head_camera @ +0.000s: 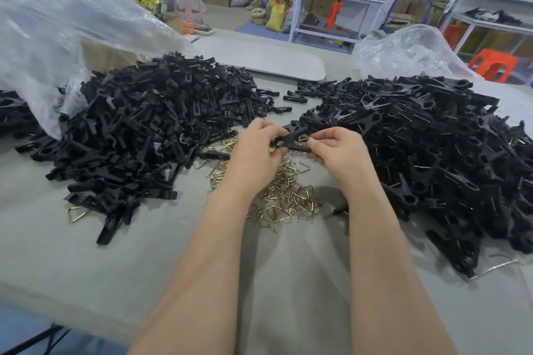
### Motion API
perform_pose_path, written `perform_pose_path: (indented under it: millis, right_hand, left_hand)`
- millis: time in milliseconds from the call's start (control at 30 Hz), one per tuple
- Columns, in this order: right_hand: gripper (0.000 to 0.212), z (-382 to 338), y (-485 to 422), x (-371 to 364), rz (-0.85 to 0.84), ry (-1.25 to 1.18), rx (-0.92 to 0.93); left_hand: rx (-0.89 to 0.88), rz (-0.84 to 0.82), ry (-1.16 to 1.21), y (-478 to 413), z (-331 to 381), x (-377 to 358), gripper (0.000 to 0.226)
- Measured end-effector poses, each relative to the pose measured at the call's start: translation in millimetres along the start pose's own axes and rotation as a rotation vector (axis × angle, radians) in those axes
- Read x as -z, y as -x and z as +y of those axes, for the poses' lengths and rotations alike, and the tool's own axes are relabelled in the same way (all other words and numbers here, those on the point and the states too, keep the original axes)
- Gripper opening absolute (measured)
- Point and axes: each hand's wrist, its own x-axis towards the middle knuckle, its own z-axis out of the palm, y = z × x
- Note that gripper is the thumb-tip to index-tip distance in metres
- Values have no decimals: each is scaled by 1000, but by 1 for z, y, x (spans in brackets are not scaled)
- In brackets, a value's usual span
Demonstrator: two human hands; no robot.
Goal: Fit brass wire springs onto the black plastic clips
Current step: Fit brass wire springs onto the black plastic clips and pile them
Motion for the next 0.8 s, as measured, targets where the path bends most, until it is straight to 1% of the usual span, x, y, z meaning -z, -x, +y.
perform_pose_path:
  millis: [100,300,400,600,667,700,733,800]
  right_hand:
    - [12,1,1,1,-15,6,-2]
    - [7,1,1,4,29,9,20]
    - [10,0,2,3,25,65,40]
    - [13,-3,4,3,-11,11,19]
    - [9,-5,4,7,-73,-45,-15]
    - [6,-6,5,10,-123,-102,-50]
    - [4,-6,5,12,-180,-198,-95]
    - [9,-7,7,15,-274,-445,-187]
  left_hand:
    - [-19,-27,6,1,0,0,26]
    - [-26,-57,11,2,2,2,27]
    - [-41,-73,8,2,4,4,28]
    - [-72,-84,24,3,5,6,30]
    - [-76,-97,67,3,6,9,27]
    - [-70,-108,125,3,7,10,24]
    - [-57,-123,206,3,8,12,22]
    - [-27,-157,363,4,10,17,21]
